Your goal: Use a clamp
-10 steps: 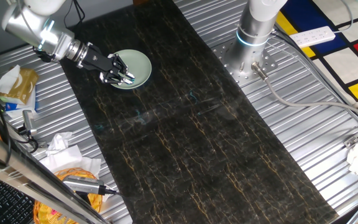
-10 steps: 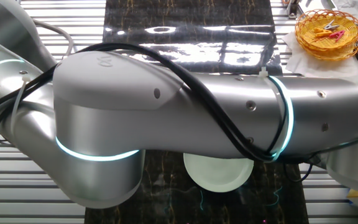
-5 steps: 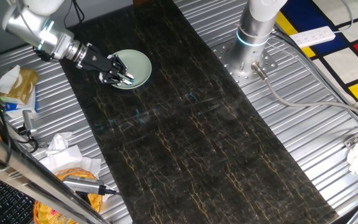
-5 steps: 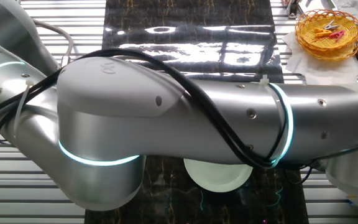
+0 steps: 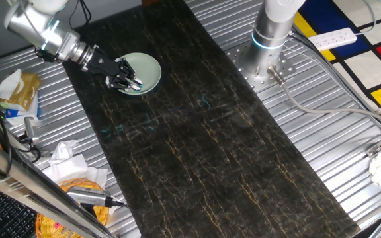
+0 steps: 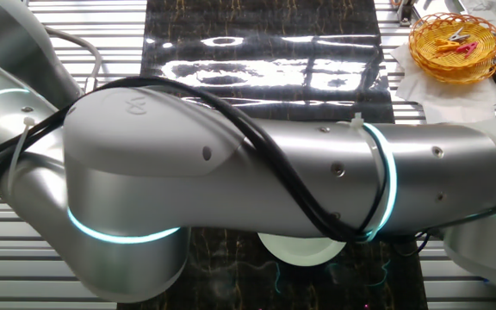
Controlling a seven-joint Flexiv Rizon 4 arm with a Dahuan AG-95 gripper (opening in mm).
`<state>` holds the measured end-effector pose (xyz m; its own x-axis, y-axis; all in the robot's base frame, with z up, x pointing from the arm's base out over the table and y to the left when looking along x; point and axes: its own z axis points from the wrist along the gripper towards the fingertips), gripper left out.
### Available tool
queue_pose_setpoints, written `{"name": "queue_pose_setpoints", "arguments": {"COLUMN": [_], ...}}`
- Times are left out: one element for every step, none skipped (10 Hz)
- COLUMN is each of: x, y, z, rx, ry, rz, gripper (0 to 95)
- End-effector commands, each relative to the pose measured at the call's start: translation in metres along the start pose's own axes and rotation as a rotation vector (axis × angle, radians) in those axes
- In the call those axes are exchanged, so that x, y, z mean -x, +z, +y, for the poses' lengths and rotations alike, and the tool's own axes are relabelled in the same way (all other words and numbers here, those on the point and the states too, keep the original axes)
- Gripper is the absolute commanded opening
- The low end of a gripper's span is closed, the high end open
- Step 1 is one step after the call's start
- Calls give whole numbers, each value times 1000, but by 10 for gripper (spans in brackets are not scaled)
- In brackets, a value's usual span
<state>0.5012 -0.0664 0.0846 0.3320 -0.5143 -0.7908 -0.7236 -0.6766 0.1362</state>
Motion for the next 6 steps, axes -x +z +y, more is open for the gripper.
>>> {"name": "queue_pose_setpoints", "arguments": {"x": [-1, -1, -1, -1, -1, -1], "y": [0, 0, 0, 0, 0, 0], "z": [-1, -1, -1, -1, -1, -1], "rx": [4, 5, 6, 6, 11, 16], "ry": [-7, -15, -25, -29, -36, -36], "rz": [0, -2, -3, -5, -10, -11], "gripper": [0, 0, 0, 0, 0, 0]}}
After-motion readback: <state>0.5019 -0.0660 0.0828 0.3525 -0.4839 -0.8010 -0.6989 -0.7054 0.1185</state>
